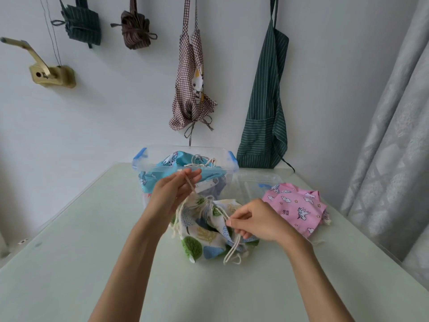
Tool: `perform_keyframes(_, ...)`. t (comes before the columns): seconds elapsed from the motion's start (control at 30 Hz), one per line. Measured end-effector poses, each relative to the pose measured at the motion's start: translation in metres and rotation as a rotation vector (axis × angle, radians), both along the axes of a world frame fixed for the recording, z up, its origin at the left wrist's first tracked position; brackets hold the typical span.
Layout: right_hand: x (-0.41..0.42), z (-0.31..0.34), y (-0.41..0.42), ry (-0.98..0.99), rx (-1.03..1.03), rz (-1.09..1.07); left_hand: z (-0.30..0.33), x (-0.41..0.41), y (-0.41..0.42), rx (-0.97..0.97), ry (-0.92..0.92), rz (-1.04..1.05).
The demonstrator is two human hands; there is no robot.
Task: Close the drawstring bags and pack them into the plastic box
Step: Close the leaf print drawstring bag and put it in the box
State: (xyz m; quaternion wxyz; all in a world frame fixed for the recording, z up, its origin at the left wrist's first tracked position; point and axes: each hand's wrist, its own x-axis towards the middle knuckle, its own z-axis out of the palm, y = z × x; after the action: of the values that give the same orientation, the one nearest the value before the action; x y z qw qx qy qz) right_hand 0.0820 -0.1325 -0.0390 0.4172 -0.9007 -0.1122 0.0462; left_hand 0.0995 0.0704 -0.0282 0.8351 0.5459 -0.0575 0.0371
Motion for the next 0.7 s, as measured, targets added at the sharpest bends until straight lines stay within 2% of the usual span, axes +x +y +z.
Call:
perform_keyframes(0.1,-0.011,0.009,0.0,0.127,-0.084,0.106,0.007,-0.011,-0.009,0.07,-0.033,-0.107)
perform_keyframes(0.23,-0.03,0.035,-0.014,0.214,-0.199,0.254,0.001,-0.018,-0.02,0.527,-0.064,-0.184)
perform_keyframes(0.33,-0.04,0.051,-0.027,0.177,-0.049,0.194,-0.003,-0.021,-0.025,0.75,-0.07,-0.36)
perform_keyframes(0.43,-0.044,0.058,-0.032,0.149,0.139,0.099,-0.002,-0.029,-0.033,0.845,-0.087,-0.523)
perform_keyframes(0.6,-0.033,0.051,-0.022,-0.029,0.248,-0.08,0.002,-0.041,-0.056,0.955,-0.05,-0.758)
perform_keyframes(0.7,-0.031,0.049,-0.007,-0.066,0.268,0.017,0.002,-0.046,-0.062,1.032,-0.114,-0.809)
